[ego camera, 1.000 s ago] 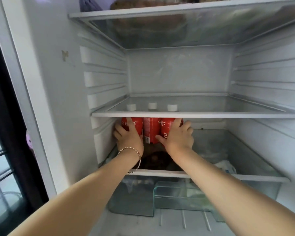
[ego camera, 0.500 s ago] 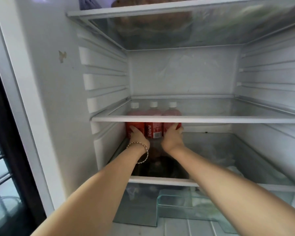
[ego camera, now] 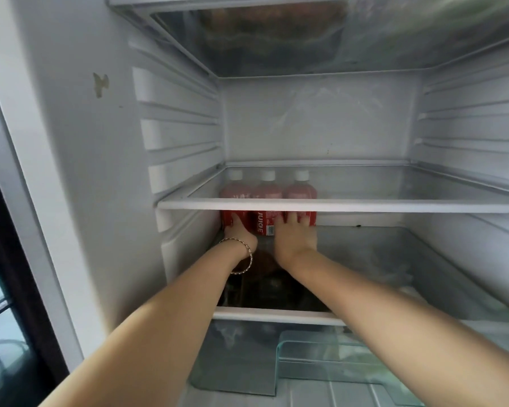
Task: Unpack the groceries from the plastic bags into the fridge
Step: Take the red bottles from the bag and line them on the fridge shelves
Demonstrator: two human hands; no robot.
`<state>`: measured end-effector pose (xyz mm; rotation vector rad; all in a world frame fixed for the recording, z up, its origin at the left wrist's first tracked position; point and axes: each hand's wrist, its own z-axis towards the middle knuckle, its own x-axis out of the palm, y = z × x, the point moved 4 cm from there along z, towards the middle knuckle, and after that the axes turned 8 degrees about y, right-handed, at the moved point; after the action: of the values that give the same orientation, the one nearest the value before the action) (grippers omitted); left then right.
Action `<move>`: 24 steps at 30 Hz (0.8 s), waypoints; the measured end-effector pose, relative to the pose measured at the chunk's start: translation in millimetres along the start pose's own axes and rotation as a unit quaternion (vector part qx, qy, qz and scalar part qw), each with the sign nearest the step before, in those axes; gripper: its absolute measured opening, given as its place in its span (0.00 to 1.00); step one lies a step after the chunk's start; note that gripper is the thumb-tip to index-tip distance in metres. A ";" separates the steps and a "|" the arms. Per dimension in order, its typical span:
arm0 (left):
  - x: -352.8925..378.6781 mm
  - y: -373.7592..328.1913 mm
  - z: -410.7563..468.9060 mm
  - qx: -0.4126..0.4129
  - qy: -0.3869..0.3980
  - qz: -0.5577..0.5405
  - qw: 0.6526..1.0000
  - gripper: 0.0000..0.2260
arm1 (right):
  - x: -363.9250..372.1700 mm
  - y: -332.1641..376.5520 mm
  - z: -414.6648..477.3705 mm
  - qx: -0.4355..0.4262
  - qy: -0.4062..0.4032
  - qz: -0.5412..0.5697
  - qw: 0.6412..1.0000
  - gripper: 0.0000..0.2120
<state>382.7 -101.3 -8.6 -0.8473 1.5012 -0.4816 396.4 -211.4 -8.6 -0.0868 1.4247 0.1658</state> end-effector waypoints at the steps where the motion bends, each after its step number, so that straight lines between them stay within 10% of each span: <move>1: 0.3 1.0 0.2 0.000 -0.002 0.002 1.000 0.36 | 1.2 5.8 2.7 -0.035 0.003 0.003 0.999 0.30; 24: 6.6 8.1 1.8 0.060 0.022 -0.018 0.998 0.34 | 10.9 -1.3 4.3 -0.049 0.108 0.077 0.990 0.14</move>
<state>383.0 -100.7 -19.2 -0.7757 1.4832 -0.6148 402.3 -211.4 -18.8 -0.0777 1.6406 0.3630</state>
